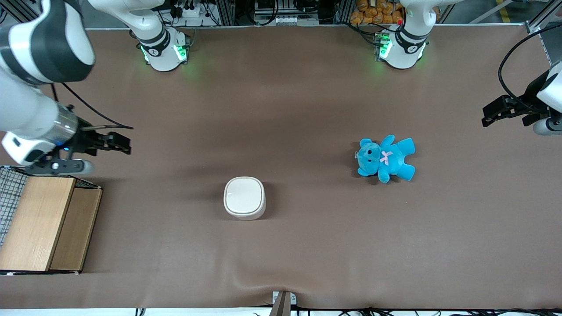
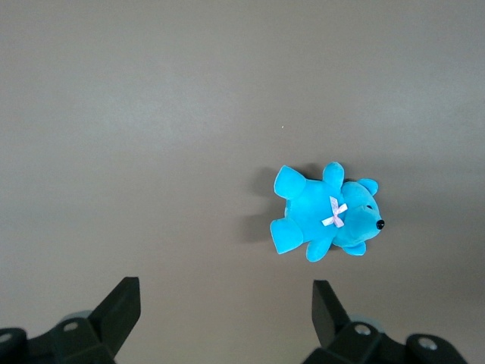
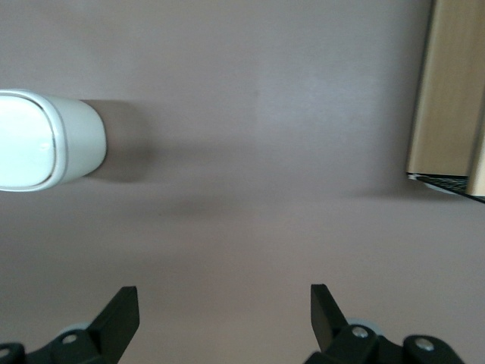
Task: Open trash can with right arm
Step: 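Move the right gripper over the white trash can lid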
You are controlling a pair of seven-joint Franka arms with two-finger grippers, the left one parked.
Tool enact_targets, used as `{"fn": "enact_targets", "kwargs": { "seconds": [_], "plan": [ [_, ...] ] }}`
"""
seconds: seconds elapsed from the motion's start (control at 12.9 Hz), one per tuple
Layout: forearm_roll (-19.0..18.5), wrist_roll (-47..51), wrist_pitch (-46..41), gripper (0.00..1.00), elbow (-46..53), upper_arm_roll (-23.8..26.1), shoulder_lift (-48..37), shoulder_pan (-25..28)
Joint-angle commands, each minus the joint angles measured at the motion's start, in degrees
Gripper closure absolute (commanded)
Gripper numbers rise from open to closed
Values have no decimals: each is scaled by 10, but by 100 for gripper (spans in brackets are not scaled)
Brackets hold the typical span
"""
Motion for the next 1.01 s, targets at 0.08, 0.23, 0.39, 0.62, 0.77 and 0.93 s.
{"fn": "enact_targets", "kwargs": {
  "seconds": [0.08, 0.23, 0.39, 0.62, 0.77, 0.93],
  "plan": [
    [0, 88, 24, 1, 10, -4, 32, 41],
    [4, 93, 50, 7, 14, -4, 55, 45],
    [3, 95, 72, 21, 14, -4, 73, 62],
    [1, 121, 117, 38, 52, -4, 126, 82],
    [0, 120, 116, 71, 96, -4, 161, 98],
    [0, 133, 119, 96, 116, -4, 182, 114]
  ]
}}
